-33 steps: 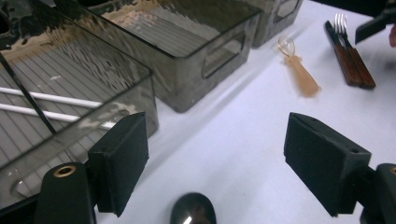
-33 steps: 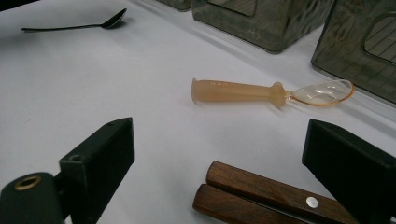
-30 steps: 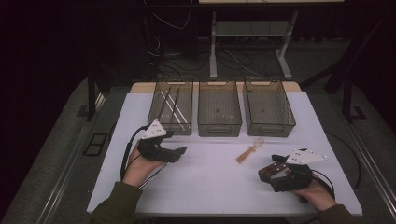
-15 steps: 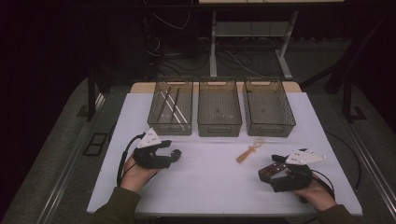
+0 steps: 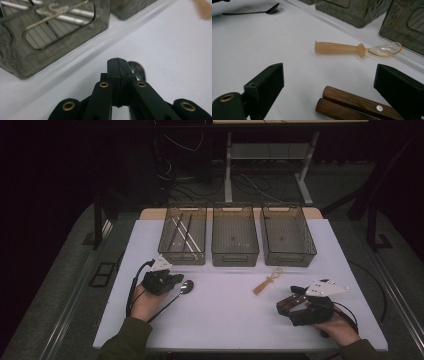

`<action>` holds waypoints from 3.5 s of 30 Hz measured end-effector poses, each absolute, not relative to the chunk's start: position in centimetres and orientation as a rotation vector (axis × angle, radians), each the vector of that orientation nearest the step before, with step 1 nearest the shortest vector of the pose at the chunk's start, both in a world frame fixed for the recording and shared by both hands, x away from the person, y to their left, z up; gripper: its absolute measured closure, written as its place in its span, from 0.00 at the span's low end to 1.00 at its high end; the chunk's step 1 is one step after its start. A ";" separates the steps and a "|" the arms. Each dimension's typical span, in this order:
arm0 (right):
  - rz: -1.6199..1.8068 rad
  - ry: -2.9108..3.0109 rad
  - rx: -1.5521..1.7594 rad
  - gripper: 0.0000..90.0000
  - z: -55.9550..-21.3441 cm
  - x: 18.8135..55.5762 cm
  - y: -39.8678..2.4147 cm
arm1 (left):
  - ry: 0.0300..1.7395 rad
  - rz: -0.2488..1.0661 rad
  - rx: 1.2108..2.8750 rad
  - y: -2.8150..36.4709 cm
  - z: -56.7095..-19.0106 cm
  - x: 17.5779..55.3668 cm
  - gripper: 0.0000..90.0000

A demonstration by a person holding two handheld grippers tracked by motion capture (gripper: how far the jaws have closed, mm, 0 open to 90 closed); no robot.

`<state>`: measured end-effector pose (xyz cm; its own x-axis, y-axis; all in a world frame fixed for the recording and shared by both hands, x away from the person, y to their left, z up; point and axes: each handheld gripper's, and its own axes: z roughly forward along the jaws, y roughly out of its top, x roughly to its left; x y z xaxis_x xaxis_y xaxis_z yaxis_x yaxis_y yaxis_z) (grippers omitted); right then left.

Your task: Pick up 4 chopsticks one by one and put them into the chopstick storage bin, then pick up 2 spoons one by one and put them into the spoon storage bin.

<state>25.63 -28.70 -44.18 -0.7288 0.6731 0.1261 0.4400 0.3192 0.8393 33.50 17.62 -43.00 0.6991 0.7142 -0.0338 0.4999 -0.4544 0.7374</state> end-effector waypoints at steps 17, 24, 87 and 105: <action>1.370 2.341 1.009 0.11 -44.2 25.7 -28.7 | 0.957 0.328 2.202 17.0 -44.4 34.8 0.99; 1.372 2.339 1.011 0.11 -44.2 25.6 -28.8 | 0.938 0.311 2.210 16.6 -44.3 34.7 0.99; 1.367 2.342 1.018 0.11 -44.2 25.6 -28.7 | 0.770 0.173 2.257 15.0 -44.3 32.2 0.58; 1.368 2.341 1.015 0.11 -44.2 25.6 -28.7 | 0.706 0.189 2.346 14.1 -44.1 31.9 0.67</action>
